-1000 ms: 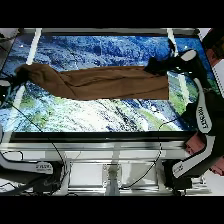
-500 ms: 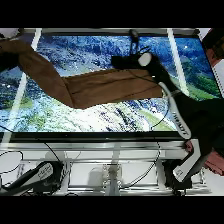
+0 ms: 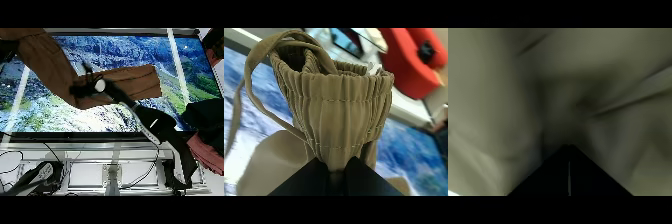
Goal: Fold the clothes and pants, and hang the long-sleeved shirts on hangers.
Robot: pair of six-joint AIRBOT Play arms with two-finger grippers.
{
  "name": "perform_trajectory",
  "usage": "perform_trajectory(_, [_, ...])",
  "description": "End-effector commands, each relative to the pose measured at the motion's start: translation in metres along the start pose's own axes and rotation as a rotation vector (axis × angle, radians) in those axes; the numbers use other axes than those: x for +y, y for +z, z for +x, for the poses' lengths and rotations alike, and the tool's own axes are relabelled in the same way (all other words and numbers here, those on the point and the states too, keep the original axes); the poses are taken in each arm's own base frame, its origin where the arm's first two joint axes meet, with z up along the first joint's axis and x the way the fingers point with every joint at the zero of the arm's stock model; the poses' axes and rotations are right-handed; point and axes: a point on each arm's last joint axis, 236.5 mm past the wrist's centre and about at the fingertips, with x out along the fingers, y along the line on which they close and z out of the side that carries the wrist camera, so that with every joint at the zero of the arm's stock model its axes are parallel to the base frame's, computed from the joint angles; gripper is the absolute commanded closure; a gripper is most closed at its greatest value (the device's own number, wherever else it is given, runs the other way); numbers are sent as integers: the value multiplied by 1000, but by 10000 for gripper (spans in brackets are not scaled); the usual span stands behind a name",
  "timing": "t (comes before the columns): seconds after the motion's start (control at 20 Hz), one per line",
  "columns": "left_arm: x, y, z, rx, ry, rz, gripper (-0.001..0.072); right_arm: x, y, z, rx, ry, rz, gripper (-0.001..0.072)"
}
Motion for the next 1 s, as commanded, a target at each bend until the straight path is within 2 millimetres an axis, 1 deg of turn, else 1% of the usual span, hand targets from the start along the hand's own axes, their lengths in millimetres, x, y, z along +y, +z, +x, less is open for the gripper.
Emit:
perform_trajectory(0.0, [-6, -13, 3, 51, -42, -19, 666, 25, -48, 23, 94, 7, -66, 703])
perform_trajectory(0.1, [6, -29, 7, 112, -16, 4, 665, 2, -51, 14, 148, -57, -113, 703])
perform_trajectory(0.15, [11, -40, 9, 157, -15, 7, 665, -16, -50, 3, 188, -102, -127, 703])
perform_trajectory(0.2, [11, -52, 13, 200, -33, -5, 666, -34, -46, -12, 226, -146, -135, 703])
perform_trajectory(0.3, [9, -73, 26, 261, -63, -29, 665, -77, -28, -53, 274, -261, -154, 703])
perform_trajectory(0.35, [5, -86, 38, 291, -82, -43, 665, -95, -13, -80, 278, -314, -154, 702])
perform_trajectory(0.4, [-2, -99, 54, 309, -104, -65, 665, -107, 2, -106, 269, -349, -144, 702])
perform_trajectory(0.45, [-12, -109, 69, 314, -132, -99, 665, -113, 18, -134, 254, -366, -141, 702])
perform_trajectory(0.5, [-26, -120, 86, 316, -161, -137, 665, -115, 32, -160, 233, -373, -136, 701])
perform_trajectory(0.55, [-40, -135, 103, 321, -185, -150, 666, -115, 45, -188, 207, -381, -130, 701])
perform_trajectory(0.6, [-53, -155, 118, 339, -198, -132, 666, -112, 56, -214, 179, -386, -138, 701])
perform_trajectory(0.65, [-67, -180, 132, 368, -208, -118, 666, -109, 66, -237, 149, -394, -135, 701])
perform_trajectory(0.7, [-81, -206, 144, 399, -212, -113, 666, -106, 76, -259, 112, -403, -136, 701])
perform_trajectory(0.75, [-93, -229, 153, 423, -212, -106, 664, -102, 84, -276, 78, -407, -137, 700])
perform_trajectory(0.8, [-104, -251, 160, 446, -212, -97, 605, -100, 91, -292, 48, -412, -136, 701])
perform_trajectory(0.85, [-112, -267, 163, 468, -217, -90, 341, -99, 96, -304, 26, -418, -133, 700])
perform_trajectory(0.9, [-118, -278, 163, 485, -234, -51, 0, -101, 99, -316, 12, -428, -128, 700])
perform_trajectory(0.95, [-121, -282, 161, 493, -255, 13, 17, -106, 100, -325, 9, -444, -133, 700])
